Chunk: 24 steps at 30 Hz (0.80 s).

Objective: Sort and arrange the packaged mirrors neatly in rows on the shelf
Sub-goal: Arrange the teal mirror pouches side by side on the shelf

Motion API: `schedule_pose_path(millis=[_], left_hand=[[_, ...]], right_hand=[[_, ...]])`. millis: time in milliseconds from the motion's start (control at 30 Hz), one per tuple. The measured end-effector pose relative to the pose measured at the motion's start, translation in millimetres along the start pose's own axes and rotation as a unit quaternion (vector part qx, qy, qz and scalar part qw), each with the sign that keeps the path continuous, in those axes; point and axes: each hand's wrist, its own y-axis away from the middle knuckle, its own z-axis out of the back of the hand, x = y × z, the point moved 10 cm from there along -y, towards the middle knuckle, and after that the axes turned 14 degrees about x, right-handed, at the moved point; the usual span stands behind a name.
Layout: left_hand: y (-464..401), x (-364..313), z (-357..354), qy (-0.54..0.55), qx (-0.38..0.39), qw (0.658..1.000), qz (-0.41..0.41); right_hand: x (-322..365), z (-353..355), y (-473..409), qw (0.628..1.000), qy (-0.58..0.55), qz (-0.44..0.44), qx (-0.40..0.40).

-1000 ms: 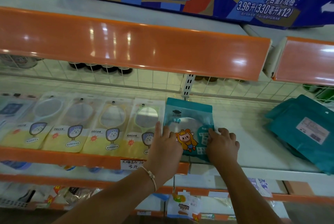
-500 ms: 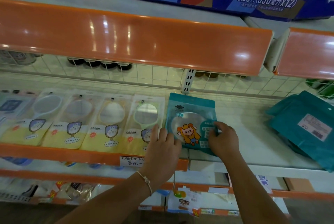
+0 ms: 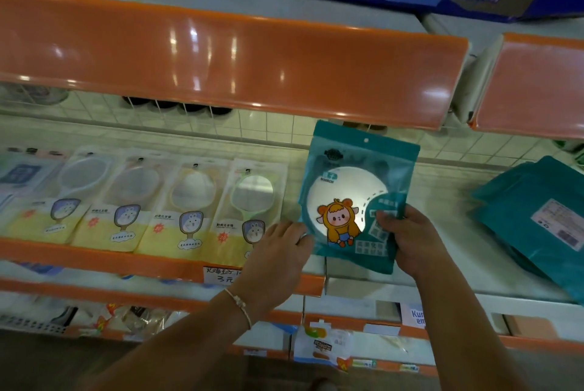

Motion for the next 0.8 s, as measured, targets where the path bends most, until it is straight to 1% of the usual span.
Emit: schedule_pose_path(millis=[100, 233, 333, 433, 567, 633, 700, 800], left_hand=[[-5, 2, -4, -0.015, 0.027, 0.999, -0.007], [-5, 2, -13, -0.047, 0.085, 0.995, -0.009], [-3, -1, -10, -0.081, 0.084, 0.993, -0.017], [-1, -4, -7, -0.098, 0.093, 0.991, -0.025], [1, -8, -4, -0.095, 0.117, 0.988, -0.040], [1, -7, -5, -0.085, 0.141, 0.986, -0.035], [2, -4, -10, -0.082, 0.172, 0.981, -0.022], [4, 1, -18, -0.125, 0.194, 0.973, -0.011]], right_hand=[[15, -2, 1, 0.999, 0.021, 0.041, 0.006], [26, -4, 2, 0.997, 0.048, 0.064, 0.007], [27, -6, 2, 0.995, 0.069, 0.075, 0.010], [23, -6, 1, 0.994, 0.078, 0.074, 0.008], [9, -3, -5, 0.993, 0.113, 0.038, -0.006], [3, -2, -8, 0.987, 0.156, 0.019, -0.020], [1, -1, -10, 0.973, 0.227, 0.008, -0.039], [2, -1, -10, 0.948, 0.310, 0.013, -0.065]])
